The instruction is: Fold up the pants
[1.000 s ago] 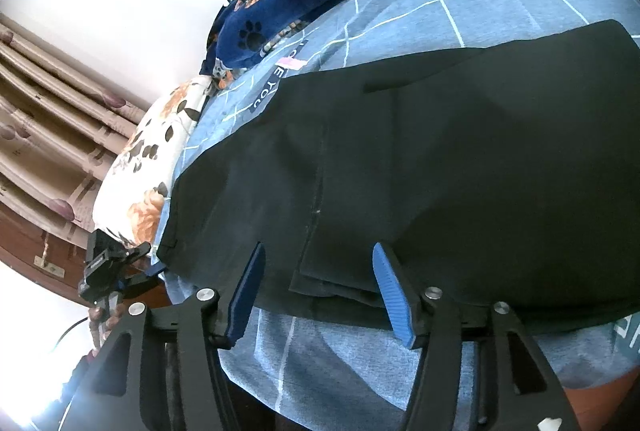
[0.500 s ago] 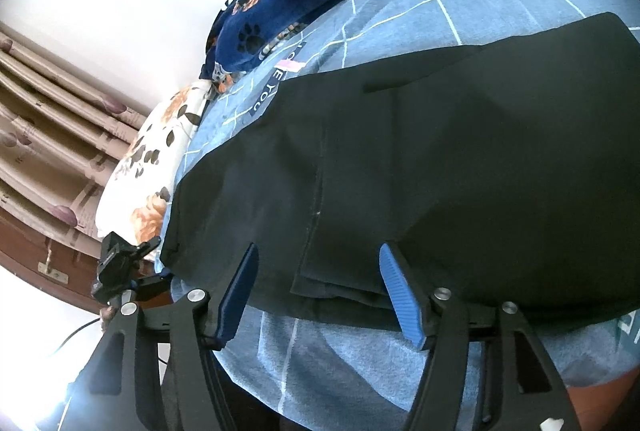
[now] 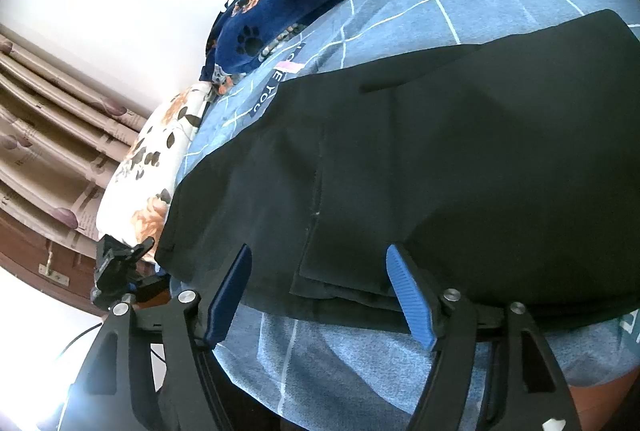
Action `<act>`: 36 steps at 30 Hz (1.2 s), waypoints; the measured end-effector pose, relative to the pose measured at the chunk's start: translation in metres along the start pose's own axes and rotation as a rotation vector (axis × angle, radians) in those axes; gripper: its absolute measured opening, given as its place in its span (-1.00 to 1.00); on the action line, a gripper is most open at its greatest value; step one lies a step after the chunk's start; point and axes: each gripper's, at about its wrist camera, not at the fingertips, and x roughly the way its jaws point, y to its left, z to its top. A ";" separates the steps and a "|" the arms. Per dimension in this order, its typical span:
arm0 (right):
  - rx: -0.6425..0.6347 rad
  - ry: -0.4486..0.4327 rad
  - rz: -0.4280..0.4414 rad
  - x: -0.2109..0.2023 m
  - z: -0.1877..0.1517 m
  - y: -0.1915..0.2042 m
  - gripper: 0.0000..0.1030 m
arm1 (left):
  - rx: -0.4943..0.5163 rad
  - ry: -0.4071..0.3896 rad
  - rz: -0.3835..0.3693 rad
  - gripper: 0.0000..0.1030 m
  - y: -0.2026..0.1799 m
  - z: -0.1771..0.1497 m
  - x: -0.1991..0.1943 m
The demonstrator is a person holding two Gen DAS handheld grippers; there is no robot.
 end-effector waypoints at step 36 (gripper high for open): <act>-0.017 -0.003 0.006 0.001 -0.003 0.004 0.47 | 0.147 -0.099 0.224 -0.53 -0.033 0.005 0.025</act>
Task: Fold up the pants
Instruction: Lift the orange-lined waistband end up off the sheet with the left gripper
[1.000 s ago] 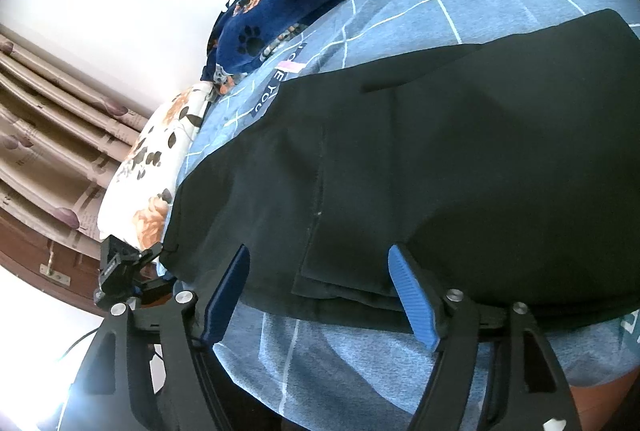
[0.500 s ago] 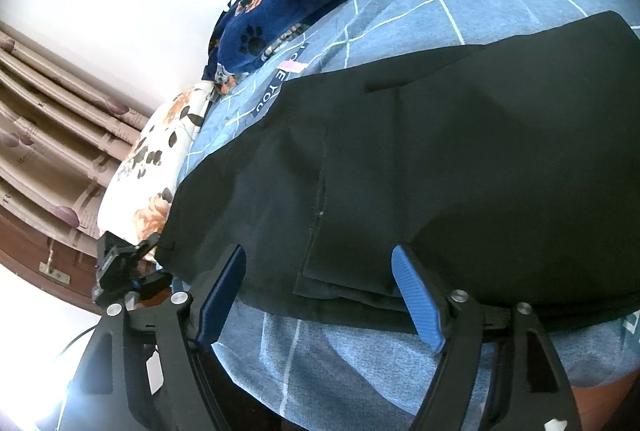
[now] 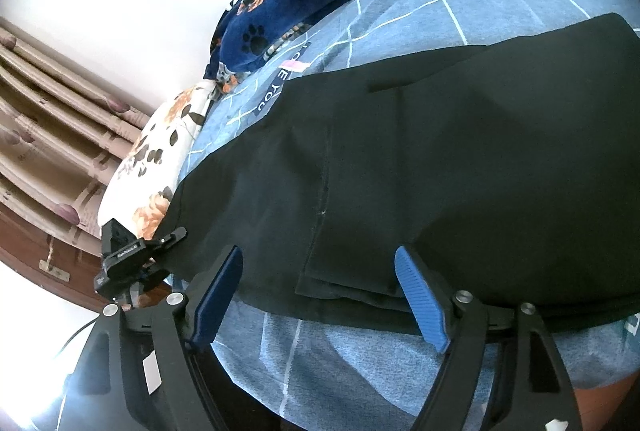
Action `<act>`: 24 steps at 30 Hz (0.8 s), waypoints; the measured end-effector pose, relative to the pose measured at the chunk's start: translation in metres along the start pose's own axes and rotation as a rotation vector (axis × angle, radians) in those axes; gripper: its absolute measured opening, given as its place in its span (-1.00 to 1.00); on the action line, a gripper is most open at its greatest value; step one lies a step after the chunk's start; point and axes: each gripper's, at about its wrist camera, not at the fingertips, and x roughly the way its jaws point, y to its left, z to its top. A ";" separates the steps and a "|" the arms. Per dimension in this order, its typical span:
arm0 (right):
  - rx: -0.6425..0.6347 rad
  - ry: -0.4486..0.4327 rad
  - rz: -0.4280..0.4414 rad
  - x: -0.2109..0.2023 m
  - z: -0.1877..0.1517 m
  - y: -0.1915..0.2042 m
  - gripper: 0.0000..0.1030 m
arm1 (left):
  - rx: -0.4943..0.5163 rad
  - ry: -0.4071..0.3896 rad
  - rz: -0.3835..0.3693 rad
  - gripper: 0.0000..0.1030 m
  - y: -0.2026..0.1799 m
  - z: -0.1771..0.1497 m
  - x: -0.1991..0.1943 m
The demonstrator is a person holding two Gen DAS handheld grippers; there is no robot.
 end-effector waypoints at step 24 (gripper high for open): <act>0.011 0.007 0.020 0.001 0.004 -0.004 0.48 | 0.188 -0.156 -0.005 -0.56 -0.085 0.006 -0.033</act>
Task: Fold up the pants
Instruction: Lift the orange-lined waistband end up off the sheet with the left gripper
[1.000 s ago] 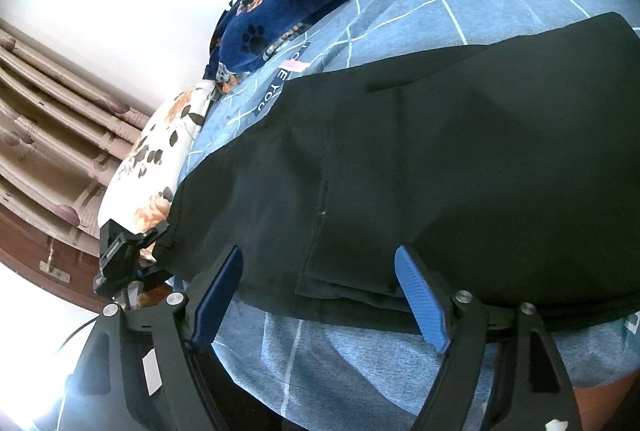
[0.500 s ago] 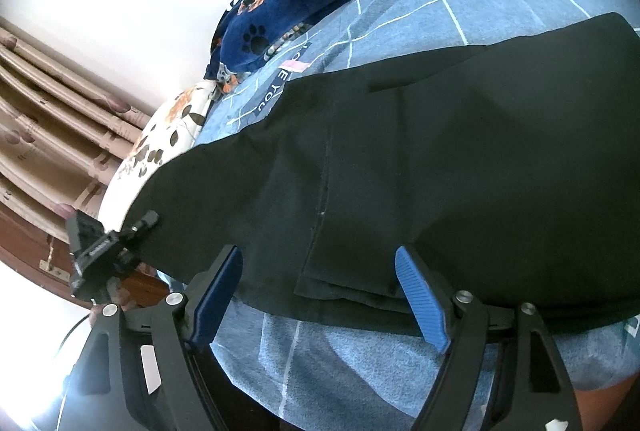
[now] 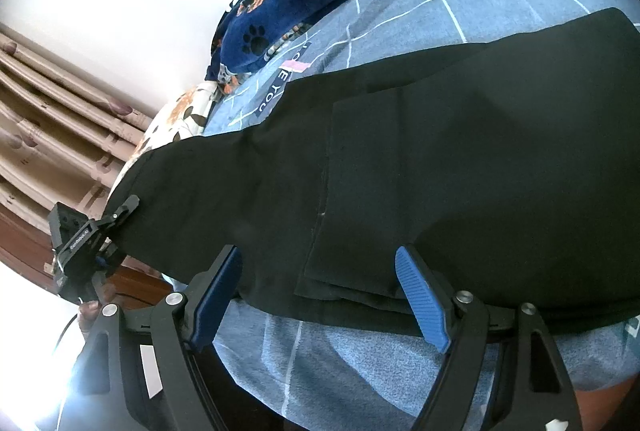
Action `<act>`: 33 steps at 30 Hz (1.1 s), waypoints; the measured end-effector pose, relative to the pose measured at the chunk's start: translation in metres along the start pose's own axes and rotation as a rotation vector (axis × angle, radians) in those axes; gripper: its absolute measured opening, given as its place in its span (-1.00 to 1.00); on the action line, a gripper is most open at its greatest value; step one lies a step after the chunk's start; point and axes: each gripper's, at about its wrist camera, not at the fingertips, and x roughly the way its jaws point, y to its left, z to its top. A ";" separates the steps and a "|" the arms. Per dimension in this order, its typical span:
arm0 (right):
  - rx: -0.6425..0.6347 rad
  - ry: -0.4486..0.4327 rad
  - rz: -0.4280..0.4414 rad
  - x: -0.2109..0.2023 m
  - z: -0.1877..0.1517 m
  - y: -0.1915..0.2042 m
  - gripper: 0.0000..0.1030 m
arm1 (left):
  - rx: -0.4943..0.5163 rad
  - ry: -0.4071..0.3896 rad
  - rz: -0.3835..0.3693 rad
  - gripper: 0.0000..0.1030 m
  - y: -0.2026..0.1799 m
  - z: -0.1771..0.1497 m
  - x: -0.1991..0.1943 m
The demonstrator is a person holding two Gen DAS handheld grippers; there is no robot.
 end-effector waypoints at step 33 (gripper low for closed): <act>0.145 -0.031 0.101 -0.014 0.011 -0.016 0.50 | 0.114 -0.028 -0.067 -0.56 -0.081 0.014 0.005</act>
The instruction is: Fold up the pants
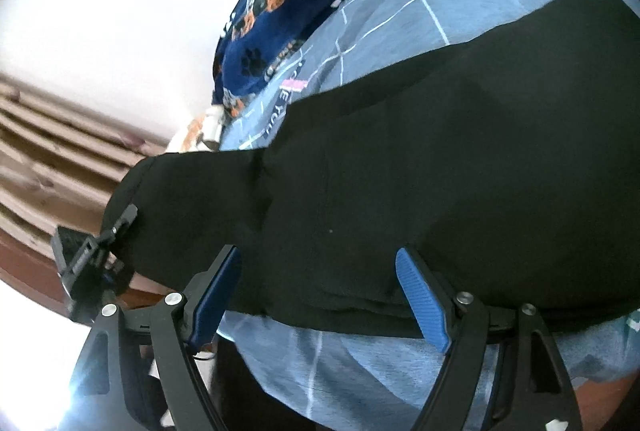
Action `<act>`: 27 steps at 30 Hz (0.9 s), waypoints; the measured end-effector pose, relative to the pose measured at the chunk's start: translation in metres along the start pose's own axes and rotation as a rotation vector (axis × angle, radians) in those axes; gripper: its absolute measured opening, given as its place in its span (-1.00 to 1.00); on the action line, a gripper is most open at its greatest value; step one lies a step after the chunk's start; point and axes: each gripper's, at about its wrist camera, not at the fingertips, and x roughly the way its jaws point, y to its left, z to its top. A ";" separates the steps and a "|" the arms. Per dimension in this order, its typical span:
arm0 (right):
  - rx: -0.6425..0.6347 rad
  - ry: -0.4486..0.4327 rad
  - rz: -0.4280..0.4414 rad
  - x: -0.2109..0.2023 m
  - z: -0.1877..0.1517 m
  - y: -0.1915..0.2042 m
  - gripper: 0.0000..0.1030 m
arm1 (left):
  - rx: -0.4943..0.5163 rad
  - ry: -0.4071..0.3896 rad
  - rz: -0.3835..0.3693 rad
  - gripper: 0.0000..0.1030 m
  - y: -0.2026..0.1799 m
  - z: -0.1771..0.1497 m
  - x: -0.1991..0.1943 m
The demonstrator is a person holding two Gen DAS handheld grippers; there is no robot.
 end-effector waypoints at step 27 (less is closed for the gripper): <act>0.326 -0.025 0.494 -0.039 0.059 -0.022 0.78 | 0.440 0.226 -0.114 -0.56 -0.182 -0.094 0.120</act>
